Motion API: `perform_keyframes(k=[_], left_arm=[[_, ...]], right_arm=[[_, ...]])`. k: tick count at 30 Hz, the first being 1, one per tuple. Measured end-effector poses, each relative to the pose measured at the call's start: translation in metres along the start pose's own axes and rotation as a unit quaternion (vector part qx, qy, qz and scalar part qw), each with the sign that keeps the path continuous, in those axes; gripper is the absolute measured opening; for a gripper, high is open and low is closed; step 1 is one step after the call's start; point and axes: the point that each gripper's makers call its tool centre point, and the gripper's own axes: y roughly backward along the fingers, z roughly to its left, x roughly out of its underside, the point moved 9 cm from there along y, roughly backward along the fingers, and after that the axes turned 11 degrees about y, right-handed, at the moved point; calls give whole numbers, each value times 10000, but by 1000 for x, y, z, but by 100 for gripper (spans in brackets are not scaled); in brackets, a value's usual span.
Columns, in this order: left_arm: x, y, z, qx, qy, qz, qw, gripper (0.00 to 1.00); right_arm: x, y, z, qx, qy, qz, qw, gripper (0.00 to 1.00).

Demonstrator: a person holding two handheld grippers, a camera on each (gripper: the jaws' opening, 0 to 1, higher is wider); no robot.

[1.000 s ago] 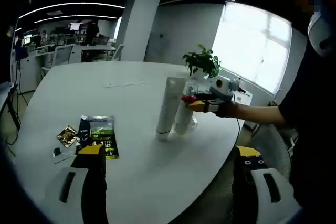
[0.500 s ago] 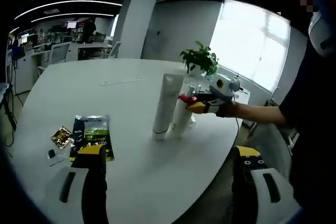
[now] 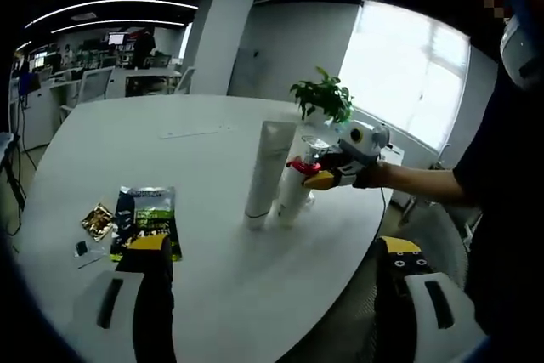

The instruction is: Arrange the skincare products in the storage area until every visible bottle or jar stands upright without overlapping.

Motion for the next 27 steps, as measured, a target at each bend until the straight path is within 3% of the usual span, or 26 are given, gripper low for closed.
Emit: perform_keyframes(k=[4,7,14,19,24,27], left_arm=[[0,2,0,-8,59,-38,10000,92],[1,3,0,-7,80,-54,10000,91],[4,7,0,-15,134,-48,9999,90],[8,10,-1,-21,198,-27,9998,90],[7,12,-1,-21,208,-26,9998,89],[6,12,-1,-21,217,-44,9998,88]], right_arm=[[0,1,2,14,-23,253,9997,33],[9,3,10,-74,164,916,9956,35],[14,4,24,126,48,1104,9938,36],[14,6,24,390,-21,1301,9907,28],[19,5,23,427,162,1703,9843,23],[21,3,20,396,177,1750,9836,21]])
